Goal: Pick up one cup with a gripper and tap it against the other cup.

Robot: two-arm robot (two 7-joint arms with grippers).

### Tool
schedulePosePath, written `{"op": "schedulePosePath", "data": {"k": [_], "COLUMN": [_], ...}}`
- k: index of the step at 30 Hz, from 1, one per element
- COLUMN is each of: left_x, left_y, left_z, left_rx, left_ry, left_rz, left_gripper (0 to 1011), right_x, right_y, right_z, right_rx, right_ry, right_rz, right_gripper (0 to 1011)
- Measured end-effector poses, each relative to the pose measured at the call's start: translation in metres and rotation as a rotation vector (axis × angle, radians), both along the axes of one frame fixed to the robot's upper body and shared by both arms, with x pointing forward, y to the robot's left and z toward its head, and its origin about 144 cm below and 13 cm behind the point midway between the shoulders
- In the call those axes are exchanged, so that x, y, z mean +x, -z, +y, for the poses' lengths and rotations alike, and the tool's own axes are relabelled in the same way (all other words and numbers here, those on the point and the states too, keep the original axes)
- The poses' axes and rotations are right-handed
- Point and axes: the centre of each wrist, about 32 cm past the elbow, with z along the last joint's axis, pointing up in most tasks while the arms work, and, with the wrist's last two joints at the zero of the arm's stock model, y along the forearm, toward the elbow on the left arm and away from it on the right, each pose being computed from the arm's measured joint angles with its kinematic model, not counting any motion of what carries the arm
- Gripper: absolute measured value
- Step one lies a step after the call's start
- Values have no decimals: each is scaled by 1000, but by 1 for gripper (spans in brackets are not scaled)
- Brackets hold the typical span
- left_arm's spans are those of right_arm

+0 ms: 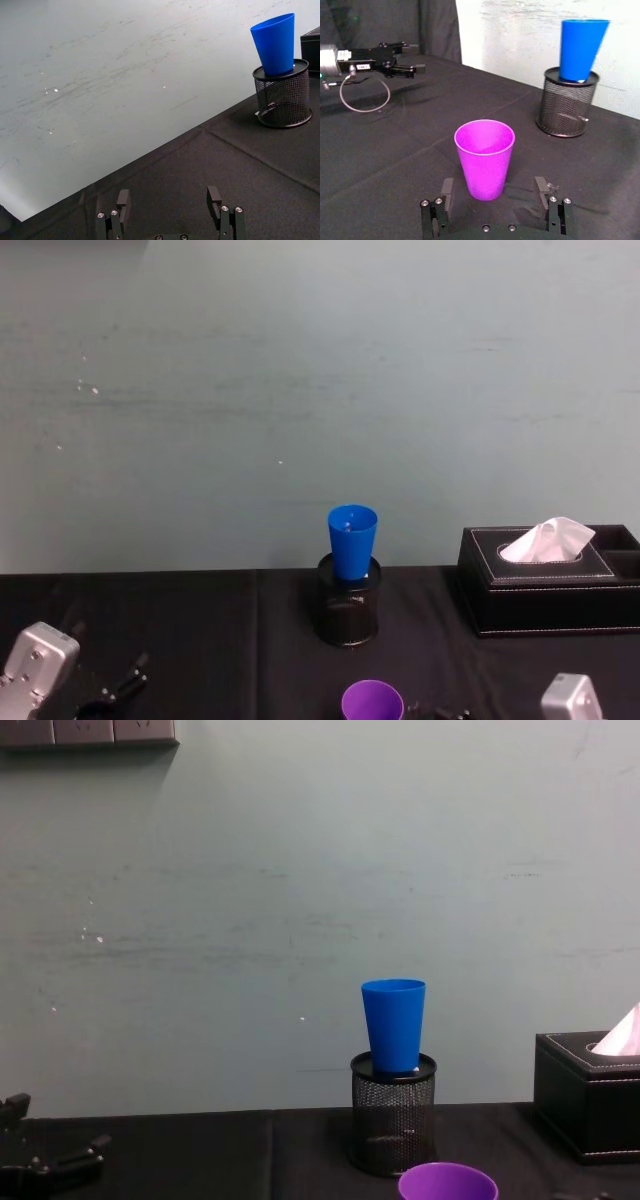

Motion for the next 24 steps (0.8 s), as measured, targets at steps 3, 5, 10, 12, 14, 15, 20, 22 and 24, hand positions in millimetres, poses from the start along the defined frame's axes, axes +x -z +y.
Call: {"op": "schedulePosePath", "data": {"k": [3, 5, 10, 12, 14, 15, 20, 22, 24], "left_x": [0, 0, 0, 0, 0, 0, 0, 0, 0], "left_y": [0, 0, 0, 0, 0, 0, 0, 0, 0], "left_z": [0, 0, 0, 0, 0, 0, 0, 0, 0], "left_rx": [0, 0, 0, 0, 0, 0, 0, 0, 0], "left_ry": [0, 0, 0, 0, 0, 0, 0, 0, 0], "left_rz": [0, 0, 0, 0, 0, 0, 0, 0, 0], "left_gripper": [1000, 1000, 1000, 1000, 1000, 1000, 1000, 1000, 1000], "right_x": [7, 13, 26, 30, 35, 37, 46, 48, 50], "right_y": [3, 5, 7, 6, 6, 6, 7, 7, 8], "right_z": [4, 7, 15, 18, 22, 23, 32, 33, 35], "right_rx": [-5, -7, -4, -1, 3, 4, 12, 14, 17], "right_ry": [-18, -30, -52, -57, -63, -64, -74, -75, -76], "right_rz": [1, -2, -16, -21, -26, -26, -29, -29, -29], "right_gripper": [1000, 1000, 1000, 1000, 1000, 1000, 1000, 1000, 1000]}}
